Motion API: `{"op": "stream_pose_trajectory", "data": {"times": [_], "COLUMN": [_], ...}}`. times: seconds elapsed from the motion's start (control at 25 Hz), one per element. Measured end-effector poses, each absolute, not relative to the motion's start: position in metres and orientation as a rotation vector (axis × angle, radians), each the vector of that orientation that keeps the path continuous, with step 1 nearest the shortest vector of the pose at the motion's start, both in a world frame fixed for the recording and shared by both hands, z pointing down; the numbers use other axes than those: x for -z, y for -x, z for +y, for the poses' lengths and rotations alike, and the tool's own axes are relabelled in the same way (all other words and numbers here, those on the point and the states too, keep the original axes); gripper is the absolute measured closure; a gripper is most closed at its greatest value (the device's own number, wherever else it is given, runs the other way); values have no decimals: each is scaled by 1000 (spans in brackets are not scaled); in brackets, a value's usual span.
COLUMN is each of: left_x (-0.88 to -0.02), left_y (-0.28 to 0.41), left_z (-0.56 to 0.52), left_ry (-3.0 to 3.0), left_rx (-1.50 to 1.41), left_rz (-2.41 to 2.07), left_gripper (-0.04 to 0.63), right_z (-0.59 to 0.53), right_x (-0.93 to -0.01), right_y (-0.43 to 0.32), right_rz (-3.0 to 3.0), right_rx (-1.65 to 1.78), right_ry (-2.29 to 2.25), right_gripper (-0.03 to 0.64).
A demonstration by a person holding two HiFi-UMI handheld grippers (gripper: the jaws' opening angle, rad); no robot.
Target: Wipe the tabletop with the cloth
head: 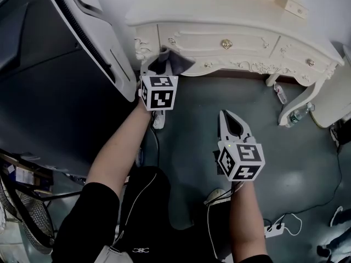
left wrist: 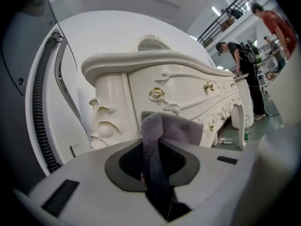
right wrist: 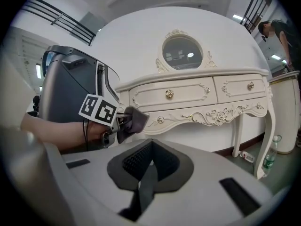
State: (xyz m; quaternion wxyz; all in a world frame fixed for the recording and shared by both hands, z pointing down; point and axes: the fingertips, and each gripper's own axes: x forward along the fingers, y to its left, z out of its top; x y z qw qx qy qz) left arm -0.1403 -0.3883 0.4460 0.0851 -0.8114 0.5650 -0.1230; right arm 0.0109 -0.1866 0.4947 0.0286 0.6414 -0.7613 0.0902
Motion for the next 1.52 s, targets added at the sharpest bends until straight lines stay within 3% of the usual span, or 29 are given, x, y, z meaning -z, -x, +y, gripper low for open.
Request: {"op": "stream_pose_trajectory", "data": {"times": [0.56, 1.52], "left_x": [-453, -443], "left_y": [87, -92], "left_z": [-365, -354], "left_ry": [2465, 2493], "left_rx": [193, 302], "left_rz": [1621, 1326], "left_gripper": [527, 526], "right_z": [-173, -144], "right_x": [-491, -499], "right_y": [-45, -144], "right_rz": [-2311, -2263], "right_rx": [-294, -434], "right_ry": [-2051, -2257], "right_gripper": [609, 609]}}
